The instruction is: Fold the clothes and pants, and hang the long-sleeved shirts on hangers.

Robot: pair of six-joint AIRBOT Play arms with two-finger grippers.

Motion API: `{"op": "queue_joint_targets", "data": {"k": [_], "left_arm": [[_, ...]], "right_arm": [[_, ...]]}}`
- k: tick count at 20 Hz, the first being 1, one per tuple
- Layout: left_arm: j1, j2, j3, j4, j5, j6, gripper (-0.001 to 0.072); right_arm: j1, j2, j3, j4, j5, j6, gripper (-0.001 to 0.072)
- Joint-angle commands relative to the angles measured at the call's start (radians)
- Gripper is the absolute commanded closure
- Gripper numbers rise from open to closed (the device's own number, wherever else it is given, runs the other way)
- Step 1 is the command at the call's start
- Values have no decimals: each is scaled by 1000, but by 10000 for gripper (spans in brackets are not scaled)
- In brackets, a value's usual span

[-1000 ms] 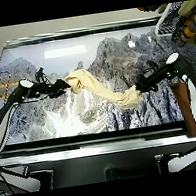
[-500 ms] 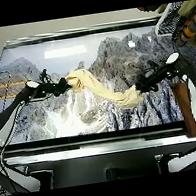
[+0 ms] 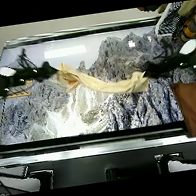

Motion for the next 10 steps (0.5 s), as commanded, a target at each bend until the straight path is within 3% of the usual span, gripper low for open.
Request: {"op": "queue_joint_targets", "data": {"k": [1,3,6,10], "left_arm": [[76,192,71,105,-125,-58,693],[111,333,86,175,-196,-108,693],[142,563,86,354,-287,-250,692],[143,816,86,534,-307,-407,692]], "right_arm": [[0,211,10,-53,-93,-43,682],[0,349,10,-57,-107,-73,682],[0,551,10,-93,-117,-75,681],[0,755,10,-98,-111,-57,680]]}}
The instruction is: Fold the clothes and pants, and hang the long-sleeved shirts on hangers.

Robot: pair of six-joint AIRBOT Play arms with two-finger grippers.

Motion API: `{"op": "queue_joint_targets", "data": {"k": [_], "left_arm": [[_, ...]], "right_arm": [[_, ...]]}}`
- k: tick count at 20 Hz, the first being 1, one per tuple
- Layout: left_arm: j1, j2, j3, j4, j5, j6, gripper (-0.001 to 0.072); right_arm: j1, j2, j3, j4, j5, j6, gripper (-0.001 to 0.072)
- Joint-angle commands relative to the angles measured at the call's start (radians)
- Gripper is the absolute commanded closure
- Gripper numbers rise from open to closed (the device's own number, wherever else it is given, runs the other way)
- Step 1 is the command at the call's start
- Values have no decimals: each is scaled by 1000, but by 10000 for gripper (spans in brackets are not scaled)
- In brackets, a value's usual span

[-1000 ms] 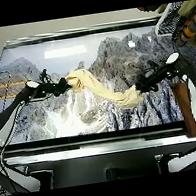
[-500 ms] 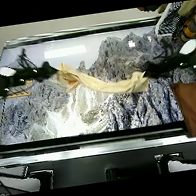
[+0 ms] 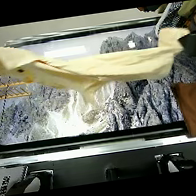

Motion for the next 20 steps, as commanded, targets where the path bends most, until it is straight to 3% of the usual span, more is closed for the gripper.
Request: {"op": "queue_joint_targets", "data": {"k": [1,5,9,12,15,20], "left_arm": [[10,222,3,192,-39,-161,692],[10,284,-4,214,-51,-203,692],[7,194,-113,129,-53,-188,691],[-39,43,-253,54,-19,-122,691],[-109,-171,-356,53,82,-85,690],[-177,-546,-364,-6,230,-77,691]], "right_arm": [[-1,182,1,-18,-2,22,680],[-1,193,0,-17,60,93,680],[-1,21,0,-6,86,250,680],[0,-209,0,58,88,412,680],[0,-473,0,153,29,466,680],[0,-860,0,364,-201,556,680]]}}
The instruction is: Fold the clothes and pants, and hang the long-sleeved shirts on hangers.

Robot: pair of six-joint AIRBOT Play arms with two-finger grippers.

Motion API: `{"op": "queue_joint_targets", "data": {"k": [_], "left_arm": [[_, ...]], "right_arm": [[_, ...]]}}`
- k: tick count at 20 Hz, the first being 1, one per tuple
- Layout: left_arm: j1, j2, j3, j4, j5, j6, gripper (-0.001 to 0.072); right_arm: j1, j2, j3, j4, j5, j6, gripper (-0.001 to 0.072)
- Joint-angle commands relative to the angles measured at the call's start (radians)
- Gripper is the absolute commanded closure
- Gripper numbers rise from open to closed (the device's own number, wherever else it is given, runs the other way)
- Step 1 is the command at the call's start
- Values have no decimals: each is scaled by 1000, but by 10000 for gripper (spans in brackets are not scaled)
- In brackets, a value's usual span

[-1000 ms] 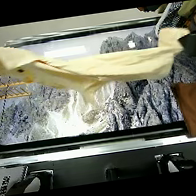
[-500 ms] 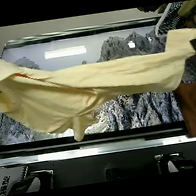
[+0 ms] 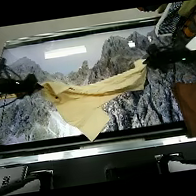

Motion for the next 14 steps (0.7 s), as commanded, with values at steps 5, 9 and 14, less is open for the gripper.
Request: {"op": "queue_joint_targets", "data": {"k": [5,9,14], "left_arm": [[-41,-335,-20,-180,181,26,691],[-41,-338,-18,-180,185,52,690],[-41,-335,-13,-180,161,53,691]], "right_arm": [[0,-366,1,334,-304,80,680],[-1,-365,1,323,-332,60,517],[-77,-258,2,206,-218,-39,324]]}}
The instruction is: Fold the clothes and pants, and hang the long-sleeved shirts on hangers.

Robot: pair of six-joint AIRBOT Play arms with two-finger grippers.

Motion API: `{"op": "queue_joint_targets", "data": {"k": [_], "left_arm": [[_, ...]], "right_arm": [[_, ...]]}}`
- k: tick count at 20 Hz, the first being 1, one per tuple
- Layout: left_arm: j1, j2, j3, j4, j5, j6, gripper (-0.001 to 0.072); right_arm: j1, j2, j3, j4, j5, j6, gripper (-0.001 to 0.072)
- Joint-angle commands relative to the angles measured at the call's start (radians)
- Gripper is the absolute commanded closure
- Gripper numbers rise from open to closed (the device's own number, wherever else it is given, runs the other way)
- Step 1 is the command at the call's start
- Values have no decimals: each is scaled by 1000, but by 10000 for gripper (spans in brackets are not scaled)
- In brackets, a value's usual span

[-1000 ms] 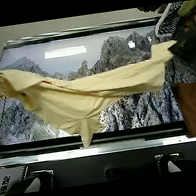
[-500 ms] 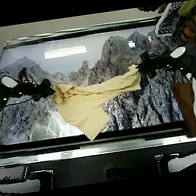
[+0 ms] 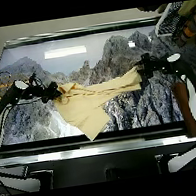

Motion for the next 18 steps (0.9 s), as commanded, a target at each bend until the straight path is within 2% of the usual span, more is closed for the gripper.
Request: {"op": "queue_joint_targets", "data": {"k": [1,3,4,6,8,18], "left_arm": [[-1,-4,6,-6,-21,18,691],[-1,-3,6,-6,-42,37,691],[-1,-3,6,-6,-54,43,690],[-1,-3,6,-6,-72,48,690],[-1,-3,6,-6,-78,48,690],[0,-3,6,-5,-76,48,690]], "right_arm": [[-79,81,1,-155,125,-45,324],[-140,121,1,-266,269,-25,321],[-159,126,0,-290,343,-34,279],[-156,116,-2,-316,434,-95,251],[-126,95,-14,-315,443,-120,251],[9,-51,-17,-304,335,-119,251]]}}
